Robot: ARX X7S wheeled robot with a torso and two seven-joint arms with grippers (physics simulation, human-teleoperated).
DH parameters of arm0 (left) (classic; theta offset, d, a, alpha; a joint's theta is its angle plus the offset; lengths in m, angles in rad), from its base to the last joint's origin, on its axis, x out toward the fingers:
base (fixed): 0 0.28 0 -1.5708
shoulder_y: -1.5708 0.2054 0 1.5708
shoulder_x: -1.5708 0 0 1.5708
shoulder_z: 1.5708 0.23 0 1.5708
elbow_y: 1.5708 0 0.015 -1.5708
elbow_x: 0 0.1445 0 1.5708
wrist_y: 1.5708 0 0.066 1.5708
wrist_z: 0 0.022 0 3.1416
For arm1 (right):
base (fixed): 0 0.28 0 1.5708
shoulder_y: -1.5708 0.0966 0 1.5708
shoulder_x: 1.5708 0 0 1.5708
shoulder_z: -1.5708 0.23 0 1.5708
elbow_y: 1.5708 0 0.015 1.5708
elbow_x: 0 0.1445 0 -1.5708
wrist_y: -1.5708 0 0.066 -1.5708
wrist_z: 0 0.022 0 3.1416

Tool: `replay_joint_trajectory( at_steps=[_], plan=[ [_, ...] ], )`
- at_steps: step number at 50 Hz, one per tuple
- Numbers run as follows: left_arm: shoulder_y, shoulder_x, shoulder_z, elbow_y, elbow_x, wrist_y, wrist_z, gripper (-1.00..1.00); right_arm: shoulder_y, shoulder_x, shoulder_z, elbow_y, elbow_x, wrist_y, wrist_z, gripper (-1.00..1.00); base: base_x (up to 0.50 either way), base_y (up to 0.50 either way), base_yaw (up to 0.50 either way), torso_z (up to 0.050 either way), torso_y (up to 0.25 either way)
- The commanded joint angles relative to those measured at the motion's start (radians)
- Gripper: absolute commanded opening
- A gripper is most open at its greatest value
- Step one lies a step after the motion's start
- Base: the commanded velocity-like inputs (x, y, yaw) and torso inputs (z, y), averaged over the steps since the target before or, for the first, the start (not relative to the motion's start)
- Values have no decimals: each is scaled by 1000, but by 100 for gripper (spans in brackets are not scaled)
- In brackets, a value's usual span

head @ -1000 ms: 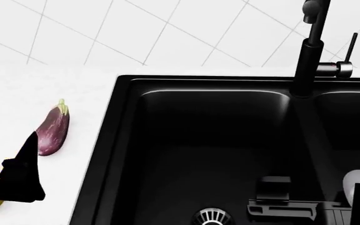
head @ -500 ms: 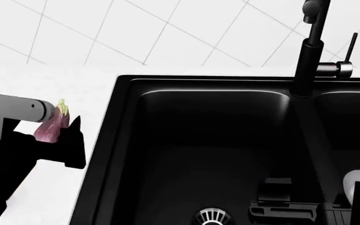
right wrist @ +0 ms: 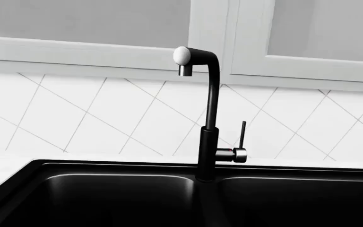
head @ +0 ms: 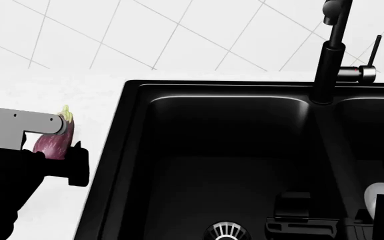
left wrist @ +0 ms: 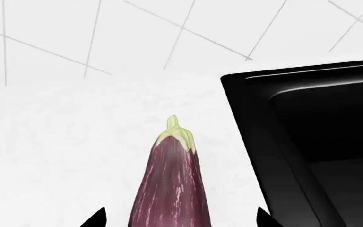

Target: There is a mixed pile of frozen fruits and vegetables on the counter. Locate all the frozen vegetables and place the items in a bowl on the counter. Take all the frozen fruits and defrost them in a running sink.

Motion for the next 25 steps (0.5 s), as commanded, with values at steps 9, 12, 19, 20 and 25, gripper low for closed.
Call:
replay_joint_trajectory(
  at_steps=[9,12,19,20,25],
  plan=[
    [0,13,-1,-151,14,46,26,100,2,-2,-16,9,-8,-2,-1,100,0,0,0,0,0],
    [-5,20,2,-169,16,53,29,100,0,-3,-17,10,-9,-4,-1,100,0,0,0,0,0],
    [-3,16,-11,-131,9,55,13,-100,1,-2,-21,13,-11,-5,-1,100,0,0,0,0,0],
    [-2,16,-21,-116,3,57,6,-100,2,-2,-21,13,-11,-5,-1,100,0,0,0,0,0],
    [0,9,-43,-49,-15,42,-20,-100,3,-4,-28,18,-15,-5,-3,100,0,0,0,0,0]
  ],
)
